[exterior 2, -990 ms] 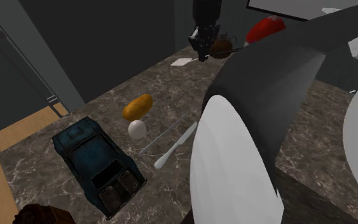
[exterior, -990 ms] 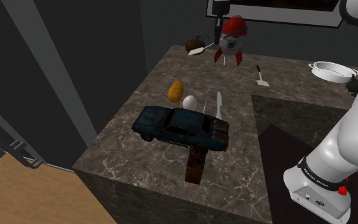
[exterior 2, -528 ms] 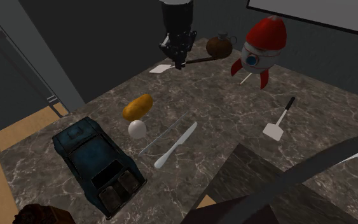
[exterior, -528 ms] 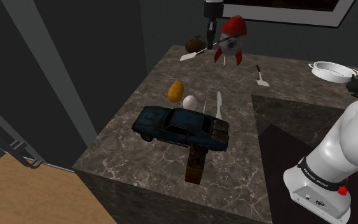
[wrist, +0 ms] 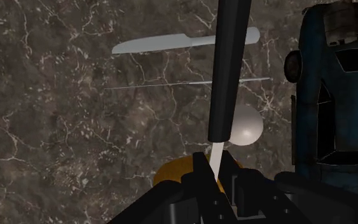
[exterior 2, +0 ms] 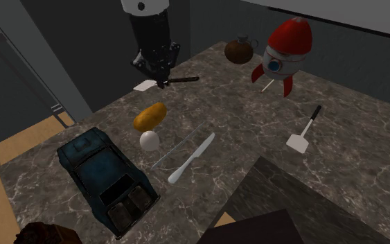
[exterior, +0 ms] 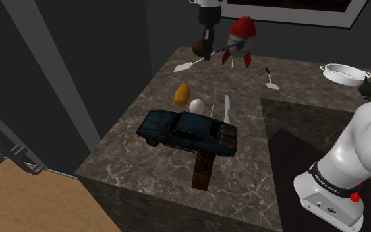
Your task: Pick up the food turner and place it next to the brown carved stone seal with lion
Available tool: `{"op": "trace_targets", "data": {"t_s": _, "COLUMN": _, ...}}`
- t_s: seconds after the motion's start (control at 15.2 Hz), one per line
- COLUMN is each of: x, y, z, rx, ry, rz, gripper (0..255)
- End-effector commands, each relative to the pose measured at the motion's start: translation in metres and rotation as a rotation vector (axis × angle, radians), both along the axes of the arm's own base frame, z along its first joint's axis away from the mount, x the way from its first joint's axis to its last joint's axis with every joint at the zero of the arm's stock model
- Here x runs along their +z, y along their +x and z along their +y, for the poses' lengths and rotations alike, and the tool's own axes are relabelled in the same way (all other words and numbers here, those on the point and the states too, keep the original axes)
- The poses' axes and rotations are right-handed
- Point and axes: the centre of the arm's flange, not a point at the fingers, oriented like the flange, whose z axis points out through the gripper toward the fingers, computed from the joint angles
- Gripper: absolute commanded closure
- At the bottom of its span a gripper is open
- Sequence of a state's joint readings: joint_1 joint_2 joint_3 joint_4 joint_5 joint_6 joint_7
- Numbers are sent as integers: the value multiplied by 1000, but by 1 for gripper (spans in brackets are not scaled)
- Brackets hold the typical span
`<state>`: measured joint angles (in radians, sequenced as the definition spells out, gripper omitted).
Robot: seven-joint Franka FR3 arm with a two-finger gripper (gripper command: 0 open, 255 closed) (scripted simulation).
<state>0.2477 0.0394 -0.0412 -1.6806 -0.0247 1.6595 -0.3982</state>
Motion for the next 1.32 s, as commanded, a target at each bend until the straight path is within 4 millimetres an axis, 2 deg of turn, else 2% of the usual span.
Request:
{"op": "trace_targets", "data": {"t_s": 0.0, "x": 1, "y": -10, "z": 24, "rx": -2, "ry": 0, "rz": 0, "gripper": 255}}
{"op": "trace_targets", "data": {"t_s": 1.25, "x": 1, "y": -93, "z": 260, "rx": -2, "ry": 0, "rz": 0, "gripper": 255}}
